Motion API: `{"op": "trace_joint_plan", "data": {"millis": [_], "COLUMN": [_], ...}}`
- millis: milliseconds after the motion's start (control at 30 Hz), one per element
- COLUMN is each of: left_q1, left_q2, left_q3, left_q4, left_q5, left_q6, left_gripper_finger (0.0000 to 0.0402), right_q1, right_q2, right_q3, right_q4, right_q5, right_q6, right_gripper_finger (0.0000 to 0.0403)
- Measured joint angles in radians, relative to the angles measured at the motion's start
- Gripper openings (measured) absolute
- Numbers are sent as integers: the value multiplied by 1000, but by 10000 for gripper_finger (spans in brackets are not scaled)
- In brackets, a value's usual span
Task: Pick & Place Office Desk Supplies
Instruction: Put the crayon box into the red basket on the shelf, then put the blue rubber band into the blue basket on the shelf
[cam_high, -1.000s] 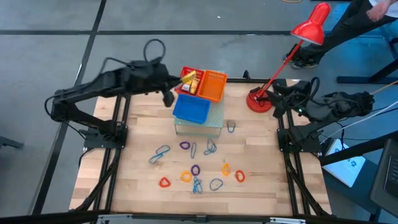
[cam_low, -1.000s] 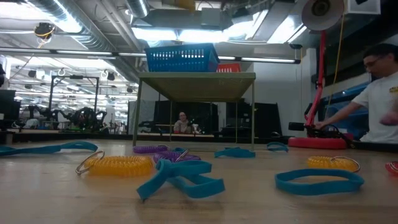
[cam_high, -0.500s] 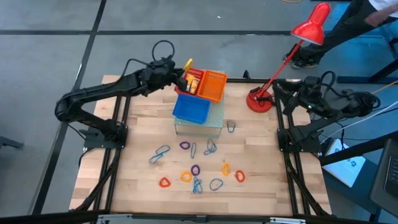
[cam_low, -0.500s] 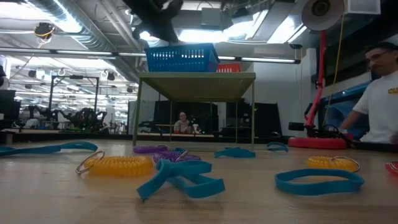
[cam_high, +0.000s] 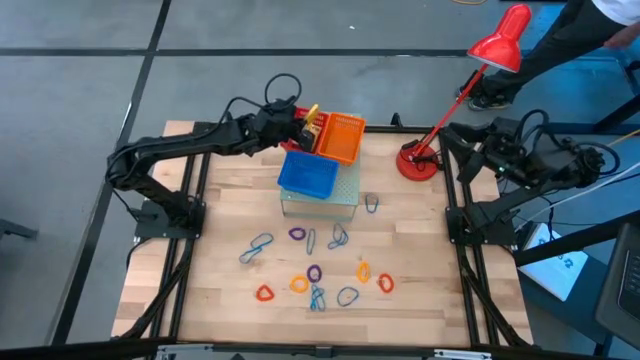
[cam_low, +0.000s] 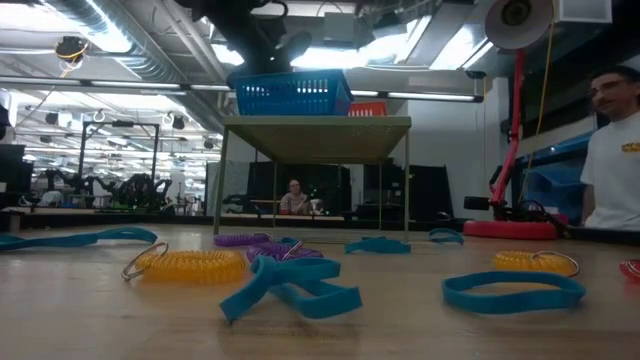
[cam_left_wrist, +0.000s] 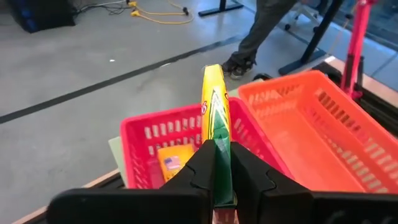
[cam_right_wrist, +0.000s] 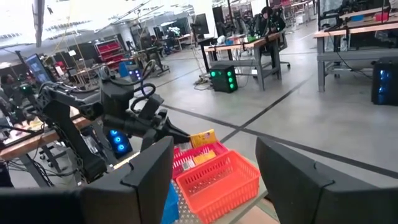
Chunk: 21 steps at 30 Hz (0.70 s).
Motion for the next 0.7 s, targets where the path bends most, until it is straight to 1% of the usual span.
{"op": "trace_joint_plan", "data": {"millis": [133,233,467,600,700], "left_q1": [-1,-1,-10,-10,-13], "left_q2": [-8,-8,-14,-56,-113], "left_q3": [0,0,4,47,94], "left_q4": [-43,-68,-62,21,144], "left_q5": [-2,16,25,24,34], "left_q6": [-2,3,-9,73,143], "left_gripper_finger": [54,75,125,146,155], "right_q1": [0,0,0,0,0], "right_q2": [0,0,0,0,0], "right_q3": [0,0,0,0,0], "right_q4": [9,9,15,28,59], "right_q5": [1,1,1,4,25], "right_q6": [-7,-7,-8,-11,-15], "right_gripper_finger": [231,231,231,231,231]}}
